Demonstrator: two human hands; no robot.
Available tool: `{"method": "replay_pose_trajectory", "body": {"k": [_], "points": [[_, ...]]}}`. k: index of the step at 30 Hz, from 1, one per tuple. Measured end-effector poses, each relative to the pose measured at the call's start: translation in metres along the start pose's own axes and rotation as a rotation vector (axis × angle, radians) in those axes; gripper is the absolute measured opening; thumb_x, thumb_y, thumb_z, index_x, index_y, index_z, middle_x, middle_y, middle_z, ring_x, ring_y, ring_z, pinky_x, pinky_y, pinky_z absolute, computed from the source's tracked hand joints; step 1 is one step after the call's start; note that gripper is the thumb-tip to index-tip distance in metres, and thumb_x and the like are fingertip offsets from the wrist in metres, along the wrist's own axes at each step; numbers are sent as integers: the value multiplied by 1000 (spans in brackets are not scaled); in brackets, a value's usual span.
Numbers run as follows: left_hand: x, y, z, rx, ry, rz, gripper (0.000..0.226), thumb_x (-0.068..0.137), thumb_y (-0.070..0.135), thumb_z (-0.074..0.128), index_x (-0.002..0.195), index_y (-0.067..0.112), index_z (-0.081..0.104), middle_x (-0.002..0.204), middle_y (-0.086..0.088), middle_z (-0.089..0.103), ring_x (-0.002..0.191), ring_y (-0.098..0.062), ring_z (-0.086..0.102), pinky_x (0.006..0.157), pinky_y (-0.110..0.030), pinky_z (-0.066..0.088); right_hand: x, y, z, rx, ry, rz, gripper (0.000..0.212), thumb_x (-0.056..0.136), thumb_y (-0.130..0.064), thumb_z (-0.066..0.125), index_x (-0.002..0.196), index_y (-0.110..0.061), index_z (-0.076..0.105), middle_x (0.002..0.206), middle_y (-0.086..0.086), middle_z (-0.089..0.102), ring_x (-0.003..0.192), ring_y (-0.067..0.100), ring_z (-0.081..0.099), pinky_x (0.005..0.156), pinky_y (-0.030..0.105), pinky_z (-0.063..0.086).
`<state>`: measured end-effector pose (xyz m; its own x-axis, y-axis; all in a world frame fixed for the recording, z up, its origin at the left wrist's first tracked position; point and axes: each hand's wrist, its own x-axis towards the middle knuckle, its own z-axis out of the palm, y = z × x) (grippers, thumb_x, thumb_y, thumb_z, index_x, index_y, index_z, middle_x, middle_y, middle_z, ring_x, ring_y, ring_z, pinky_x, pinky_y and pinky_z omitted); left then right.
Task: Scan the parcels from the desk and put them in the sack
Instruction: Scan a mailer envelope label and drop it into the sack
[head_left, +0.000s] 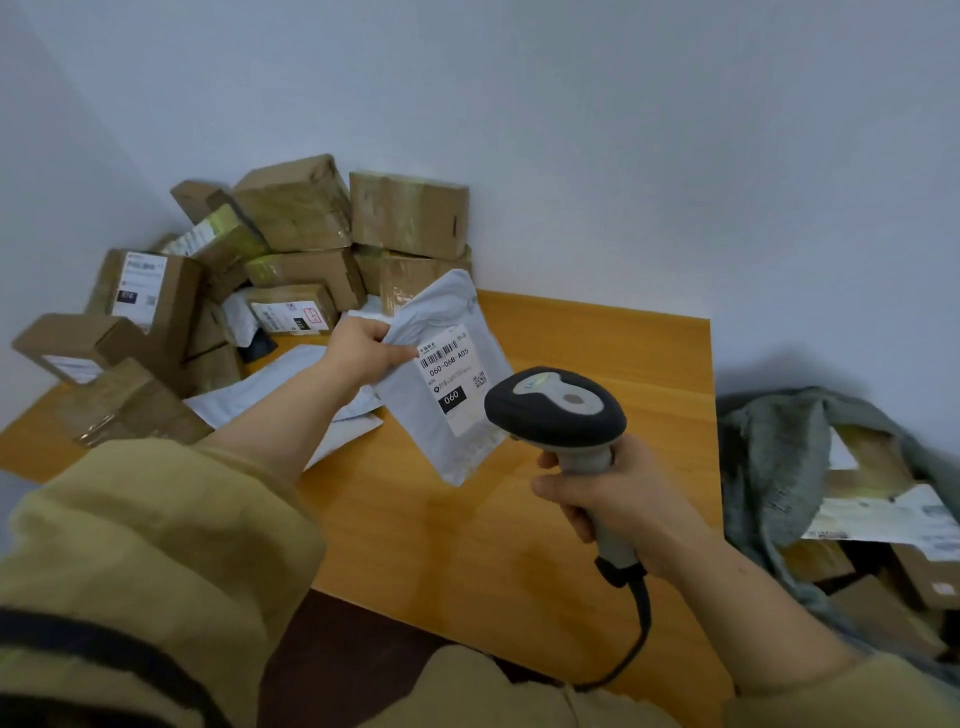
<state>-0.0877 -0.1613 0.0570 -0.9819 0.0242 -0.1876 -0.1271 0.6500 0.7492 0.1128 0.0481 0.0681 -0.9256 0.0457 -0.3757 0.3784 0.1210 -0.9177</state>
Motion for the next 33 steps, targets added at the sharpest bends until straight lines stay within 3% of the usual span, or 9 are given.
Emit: {"method": "replay_pose_trajectory", "body": {"k": [4, 10, 14, 21, 23, 26, 30, 33], "points": [[-4, 13, -1, 20, 7, 24, 11, 82, 12, 74, 90, 7, 69, 68, -1, 60, 60, -12, 55, 53, -21, 46, -12, -5, -3, 0, 24, -17, 11, 82, -4, 69, 81, -8, 59, 46, -1, 50, 39, 14, 45, 47, 27, 42], [-6, 24, 1, 47, 14, 37, 17, 82, 14, 74, 94, 3, 70, 85, -11, 66, 76, -24, 63, 74, -36, 56, -23, -6, -8, 3, 65, -31, 11, 82, -3, 69, 79, -7, 59, 46, 0, 50, 39, 13, 45, 46, 25, 42], [-8, 29, 2, 24, 4, 38, 18, 82, 11, 74, 98, 3, 70, 80, -8, 65, 69, -18, 60, 68, -31, 53, -27, -6, -10, 17, 73, -37, 11, 82, -3, 69, 80, -6, 58, 48, 3, 50, 39, 13, 44, 46, 25, 42], [-9, 32, 4, 23, -18, 33, 22, 82, 11, 74, 102, 2, 71, 94, -14, 69, 84, -25, 64, 83, -40, 55, -30, -5, -11, -15, 76, -27, 11, 83, -4, 68, 79, -7, 58, 52, 5, 51, 38, 12, 43, 44, 22, 41], [-10, 33, 5, 8, -29, 31, 21, 82, 10, 74, 102, 3, 71, 89, -11, 68, 78, -23, 64, 77, -35, 56, -29, -3, -12, -6, 84, -29, 9, 82, -4, 68, 81, -6, 59, 53, 5, 51, 39, 13, 43, 44, 23, 41], [-15, 40, 13, -53, -60, 13, 17, 82, 8, 73, 99, 6, 69, 76, -2, 64, 64, -12, 58, 56, -20, 50, -29, 2, -14, 50, 118, -27, 8, 82, -3, 68, 88, -4, 63, 53, 6, 52, 39, 14, 44, 45, 26, 41], [-26, 50, 59, -184, -196, -55, 24, 79, 5, 75, 101, 1, 68, 92, -11, 67, 66, -14, 59, 61, -23, 51, -35, 17, -29, 159, 208, -14, 8, 82, -2, 67, 88, -6, 64, 50, 5, 51, 39, 17, 42, 46, 30, 39], [-43, 67, 120, -223, -325, -101, 12, 79, 6, 75, 86, 5, 65, 82, -7, 66, 65, -14, 59, 57, -23, 51, -48, 36, -52, 221, 304, 14, 9, 81, -3, 68, 87, -7, 64, 49, 4, 52, 40, 19, 43, 46, 29, 40]]}}
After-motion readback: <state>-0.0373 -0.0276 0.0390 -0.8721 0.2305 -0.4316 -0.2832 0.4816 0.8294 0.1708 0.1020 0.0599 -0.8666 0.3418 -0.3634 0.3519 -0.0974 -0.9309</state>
